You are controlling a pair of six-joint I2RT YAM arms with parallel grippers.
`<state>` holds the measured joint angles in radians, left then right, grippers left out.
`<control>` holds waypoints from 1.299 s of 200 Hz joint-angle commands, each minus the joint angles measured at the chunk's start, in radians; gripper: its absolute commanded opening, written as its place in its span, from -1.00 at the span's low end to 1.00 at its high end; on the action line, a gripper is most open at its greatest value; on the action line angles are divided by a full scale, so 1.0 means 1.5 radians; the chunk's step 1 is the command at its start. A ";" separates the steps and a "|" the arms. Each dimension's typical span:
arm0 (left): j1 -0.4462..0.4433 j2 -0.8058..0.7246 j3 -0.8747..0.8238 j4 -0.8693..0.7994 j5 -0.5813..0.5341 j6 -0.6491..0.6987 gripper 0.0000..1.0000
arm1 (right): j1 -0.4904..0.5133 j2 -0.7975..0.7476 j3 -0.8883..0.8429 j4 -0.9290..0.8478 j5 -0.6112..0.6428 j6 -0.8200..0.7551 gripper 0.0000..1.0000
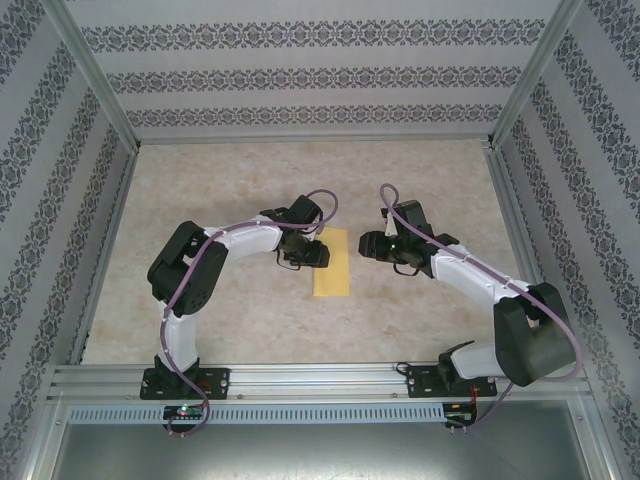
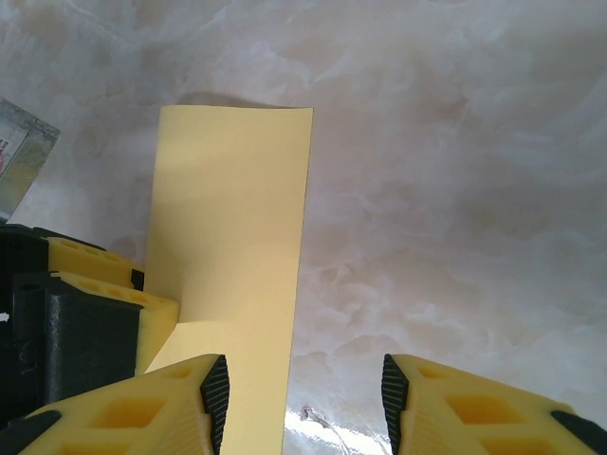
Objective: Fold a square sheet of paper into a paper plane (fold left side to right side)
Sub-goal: First fold in half a square sheet of paper at the center of the table.
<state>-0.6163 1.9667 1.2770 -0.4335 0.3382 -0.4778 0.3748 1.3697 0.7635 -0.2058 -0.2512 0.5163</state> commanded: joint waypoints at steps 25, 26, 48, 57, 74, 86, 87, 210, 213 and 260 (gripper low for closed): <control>-0.023 0.037 -0.006 -0.004 -0.010 0.007 -0.10 | -0.006 -0.014 -0.009 0.004 -0.004 -0.004 -0.04; -0.023 0.037 -0.006 -0.004 -0.010 0.007 -0.10 | -0.006 -0.015 -0.009 0.004 -0.004 -0.004 -0.04; -0.023 0.036 -0.006 -0.005 -0.010 0.008 -0.11 | -0.006 -0.014 -0.009 0.003 -0.006 -0.004 -0.04; -0.023 0.036 -0.006 -0.005 -0.010 0.008 -0.10 | -0.005 -0.013 -0.009 0.003 -0.007 -0.004 -0.04; -0.023 0.036 -0.007 -0.005 -0.010 0.009 -0.11 | -0.005 -0.011 -0.009 0.005 -0.009 -0.004 -0.04; -0.023 0.035 -0.007 -0.005 -0.011 0.009 -0.11 | -0.004 -0.009 -0.009 0.005 -0.012 -0.003 -0.04; -0.023 0.035 -0.007 -0.005 -0.010 0.009 -0.11 | -0.003 -0.009 -0.009 0.006 -0.012 -0.003 -0.04; -0.024 0.034 -0.009 -0.007 -0.011 0.011 -0.14 | 0.014 0.015 0.000 0.014 -0.018 0.001 -0.05; -0.024 0.034 -0.008 -0.006 -0.011 0.011 -0.14 | 0.014 0.016 0.001 0.014 -0.018 0.001 -0.05; -0.024 0.034 -0.008 -0.007 -0.011 0.011 -0.14 | 0.019 0.022 0.005 0.015 -0.018 0.001 -0.05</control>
<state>-0.6209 1.9667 1.2770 -0.4347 0.3237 -0.4778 0.3889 1.3869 0.7635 -0.1905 -0.2707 0.5171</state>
